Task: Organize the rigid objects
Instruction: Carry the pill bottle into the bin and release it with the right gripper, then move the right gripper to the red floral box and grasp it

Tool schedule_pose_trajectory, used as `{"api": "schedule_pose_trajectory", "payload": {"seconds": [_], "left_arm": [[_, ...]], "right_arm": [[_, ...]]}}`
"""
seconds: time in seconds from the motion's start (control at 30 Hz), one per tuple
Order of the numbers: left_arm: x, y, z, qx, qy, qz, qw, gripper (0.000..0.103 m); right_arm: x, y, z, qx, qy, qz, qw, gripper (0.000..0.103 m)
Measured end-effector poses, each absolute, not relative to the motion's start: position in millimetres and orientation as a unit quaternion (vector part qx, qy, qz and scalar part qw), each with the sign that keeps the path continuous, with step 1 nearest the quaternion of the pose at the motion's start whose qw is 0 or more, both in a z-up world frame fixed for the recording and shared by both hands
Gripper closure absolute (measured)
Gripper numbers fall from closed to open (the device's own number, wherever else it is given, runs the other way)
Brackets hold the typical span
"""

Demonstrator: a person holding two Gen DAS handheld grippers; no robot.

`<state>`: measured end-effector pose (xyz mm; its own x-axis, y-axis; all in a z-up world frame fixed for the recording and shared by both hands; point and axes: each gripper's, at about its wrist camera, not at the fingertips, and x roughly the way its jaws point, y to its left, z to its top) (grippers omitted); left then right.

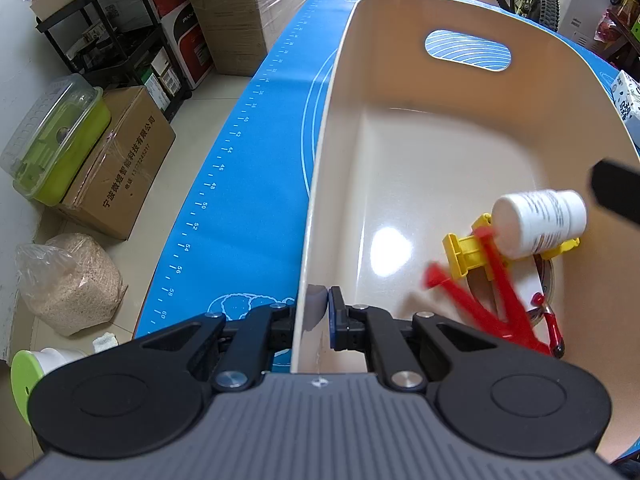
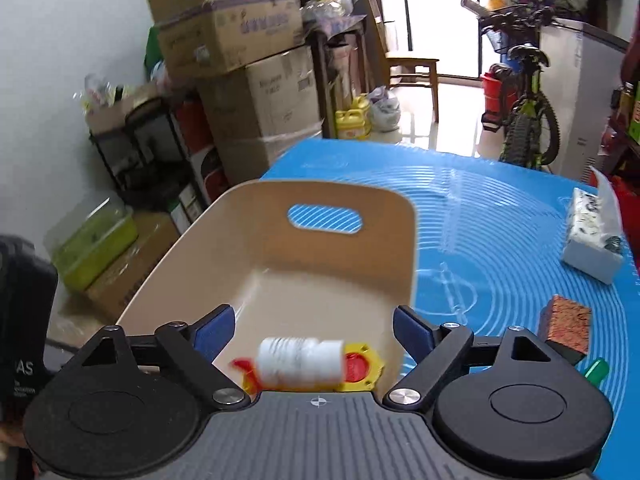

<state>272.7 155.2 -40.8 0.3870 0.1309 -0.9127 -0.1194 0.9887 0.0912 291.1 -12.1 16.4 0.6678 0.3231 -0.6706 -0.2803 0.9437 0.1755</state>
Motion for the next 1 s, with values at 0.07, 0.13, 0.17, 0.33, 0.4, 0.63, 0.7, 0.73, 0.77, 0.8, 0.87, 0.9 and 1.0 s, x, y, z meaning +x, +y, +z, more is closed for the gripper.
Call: {"api": "schedule_pose_trajectory", "payload": {"seconds": [0.07, 0.13, 0.17, 0.33, 0.4, 0.63, 0.7, 0.73, 0.77, 0.8, 0.87, 0.9, 1.0], "left_arm": [[272.7, 155.3, -40.9, 0.005, 0.548, 0.075, 0.833, 0.092], [272.7, 155.7, -40.8, 0.005, 0.549, 0.075, 0.833, 0.092], [272.7, 155.3, -40.8, 0.005, 0.548, 0.075, 0.833, 0.092], [272.7, 155.4, -41.0, 0.004, 0.549, 0.075, 0.833, 0.092], [272.8, 155.2, -41.0, 0.005, 0.548, 0.075, 0.833, 0.092], [272.7, 155.5, -41.6, 0.005, 0.549, 0.075, 0.833, 0.092], [272.5, 156.1, -42.1, 0.005, 0.549, 0.076, 0.832, 0.092], [272.4, 156.3, -42.2, 0.004, 0.549, 0.076, 0.832, 0.092], [272.5, 156.4, -42.2, 0.005, 0.549, 0.076, 0.832, 0.092], [272.6, 156.2, -42.1, 0.005, 0.549, 0.076, 0.832, 0.092], [272.5, 156.4, -42.1, 0.005, 0.55, 0.077, 0.832, 0.092], [272.5, 156.4, -42.1, 0.005, 0.549, 0.077, 0.832, 0.092], [272.7, 156.3, -42.2, 0.004, 0.55, 0.076, 0.832, 0.091]], "right_arm": [[292.6, -20.6, 19.0, 0.034, 0.369, 0.158, 0.915, 0.014], [294.7, -28.0, 21.5, 0.037, 0.366, 0.15, 0.918, 0.014], [295.2, -31.0, 22.2, 0.038, 0.363, 0.144, 0.92, 0.013], [300.2, -62.5, 26.2, 0.049, 0.351, 0.109, 0.929, 0.009], [304.5, -77.8, 25.9, 0.059, 0.348, 0.089, 0.931, 0.008], [316.0, -134.0, 12.8, 0.098, 0.354, 0.021, 0.93, 0.004], [320.5, -146.6, 6.4, 0.102, 0.353, 0.005, 0.93, 0.002], [322.4, -150.8, 2.0, 0.102, 0.354, -0.002, 0.93, 0.002], [324.5, -154.9, -2.9, 0.104, 0.357, -0.009, 0.928, 0.002], [327.7, -160.1, -9.9, 0.108, 0.364, -0.015, 0.925, 0.002], [333.3, -164.6, -22.2, 0.111, 0.377, -0.027, 0.919, 0.002], [336.3, -167.5, -29.2, 0.11, 0.383, -0.034, 0.916, 0.002], [343.5, -173.7, -44.2, 0.101, 0.386, -0.052, 0.915, 0.002]]}}
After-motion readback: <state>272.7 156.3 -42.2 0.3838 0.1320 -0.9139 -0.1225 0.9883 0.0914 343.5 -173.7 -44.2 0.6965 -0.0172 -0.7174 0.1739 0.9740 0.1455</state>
